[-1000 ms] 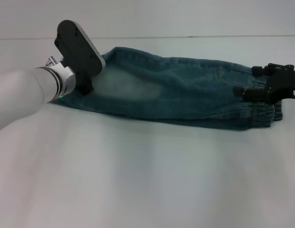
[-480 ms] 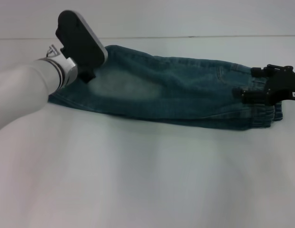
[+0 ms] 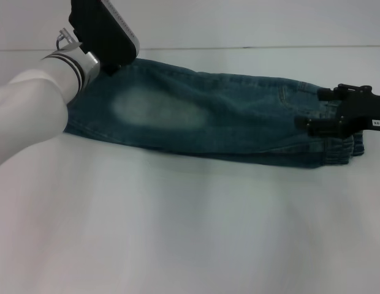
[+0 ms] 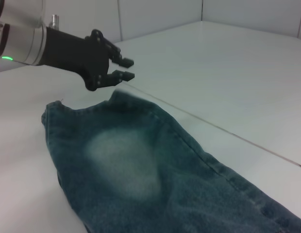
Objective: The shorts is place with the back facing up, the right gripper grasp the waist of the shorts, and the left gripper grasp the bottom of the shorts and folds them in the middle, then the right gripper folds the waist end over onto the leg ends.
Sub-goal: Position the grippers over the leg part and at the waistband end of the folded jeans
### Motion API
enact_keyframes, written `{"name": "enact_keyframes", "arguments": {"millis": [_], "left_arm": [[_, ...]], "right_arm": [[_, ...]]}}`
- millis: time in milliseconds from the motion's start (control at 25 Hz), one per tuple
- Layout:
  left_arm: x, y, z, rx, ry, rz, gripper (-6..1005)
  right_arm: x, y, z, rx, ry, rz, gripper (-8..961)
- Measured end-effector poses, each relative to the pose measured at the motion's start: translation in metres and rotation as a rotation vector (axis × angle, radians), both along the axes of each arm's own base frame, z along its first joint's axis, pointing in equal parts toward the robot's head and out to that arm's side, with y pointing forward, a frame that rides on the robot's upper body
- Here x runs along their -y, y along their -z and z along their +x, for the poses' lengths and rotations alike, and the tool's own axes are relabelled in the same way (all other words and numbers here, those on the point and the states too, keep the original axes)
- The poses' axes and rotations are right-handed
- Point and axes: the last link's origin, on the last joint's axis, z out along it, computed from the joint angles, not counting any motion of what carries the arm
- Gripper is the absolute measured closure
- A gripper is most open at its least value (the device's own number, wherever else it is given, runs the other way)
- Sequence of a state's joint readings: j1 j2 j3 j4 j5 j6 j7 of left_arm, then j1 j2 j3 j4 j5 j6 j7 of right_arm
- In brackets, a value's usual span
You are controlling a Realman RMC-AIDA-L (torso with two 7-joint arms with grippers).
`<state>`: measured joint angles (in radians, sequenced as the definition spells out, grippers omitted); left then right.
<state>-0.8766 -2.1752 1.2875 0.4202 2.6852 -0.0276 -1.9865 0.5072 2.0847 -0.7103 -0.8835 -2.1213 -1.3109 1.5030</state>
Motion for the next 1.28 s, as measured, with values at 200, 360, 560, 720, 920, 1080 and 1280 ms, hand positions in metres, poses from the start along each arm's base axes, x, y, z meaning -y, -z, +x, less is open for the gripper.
{"name": "enact_keyframes", "arguments": {"millis": [200, 360, 560, 720, 920, 1080, 1280], "left_arm": [[0.003, 0.000, -0.007, 0.036, -0.036, 0.000, 712], [0.007, -0.001, -0.012, 0.105, -0.088, -0.014, 538], [0.019, -0.006, -0.014, 0.233, -0.164, -0.107, 338], [0.039, -0.006, -0.013, 0.329, -0.215, -0.228, 221], [0.067, -0.004, -0.010, 0.462, -0.291, -0.428, 114], [0.084, -0.007, -0.003, 0.571, -0.336, -0.577, 70], [0.096, -0.021, 0.007, 0.703, -0.358, -0.706, 96]], "right_arm": [[0.001, -0.001, 0.001, -0.005, 0.005, 0.003, 38], [0.001, -0.003, 0.002, -0.012, 0.008, 0.012, 38], [0.003, -0.016, 0.006, -0.087, 0.029, 0.074, 38], [0.011, -0.032, 0.014, -0.183, 0.059, 0.163, 38], [0.029, -0.040, 0.027, -0.304, 0.068, 0.272, 37], [0.034, -0.037, 0.030, -0.329, 0.083, 0.254, 37], [0.044, -0.026, 0.035, -0.345, 0.099, 0.214, 37]]}}
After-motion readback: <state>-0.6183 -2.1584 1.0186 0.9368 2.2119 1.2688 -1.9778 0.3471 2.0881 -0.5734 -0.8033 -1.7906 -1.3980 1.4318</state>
